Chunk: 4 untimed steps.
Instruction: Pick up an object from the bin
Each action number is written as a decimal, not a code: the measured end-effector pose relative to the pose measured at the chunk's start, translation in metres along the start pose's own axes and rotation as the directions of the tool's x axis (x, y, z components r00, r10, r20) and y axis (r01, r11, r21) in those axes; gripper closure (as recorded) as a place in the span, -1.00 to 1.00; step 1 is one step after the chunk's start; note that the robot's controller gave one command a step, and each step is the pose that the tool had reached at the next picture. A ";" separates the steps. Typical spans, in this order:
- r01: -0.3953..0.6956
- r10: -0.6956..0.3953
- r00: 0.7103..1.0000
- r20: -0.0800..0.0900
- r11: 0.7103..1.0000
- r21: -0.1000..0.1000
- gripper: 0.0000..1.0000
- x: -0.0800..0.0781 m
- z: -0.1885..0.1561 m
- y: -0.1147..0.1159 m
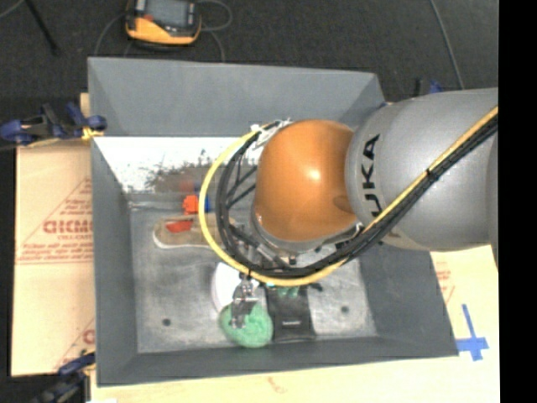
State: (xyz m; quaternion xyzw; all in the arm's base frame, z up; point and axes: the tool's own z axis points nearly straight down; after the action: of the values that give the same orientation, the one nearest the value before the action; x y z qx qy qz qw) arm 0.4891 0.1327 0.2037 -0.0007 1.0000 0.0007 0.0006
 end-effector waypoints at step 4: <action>-0.145 0.145 0.989 0.018 0.989 -0.004 -1.00 -0.044 0.106 -0.035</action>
Offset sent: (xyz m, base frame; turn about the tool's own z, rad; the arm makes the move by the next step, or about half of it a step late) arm 0.0270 -0.0445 -0.1337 -0.0993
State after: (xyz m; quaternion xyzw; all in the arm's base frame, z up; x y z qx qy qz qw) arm 0.5331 0.0975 0.0974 0.0720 0.9974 0.0022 0.0098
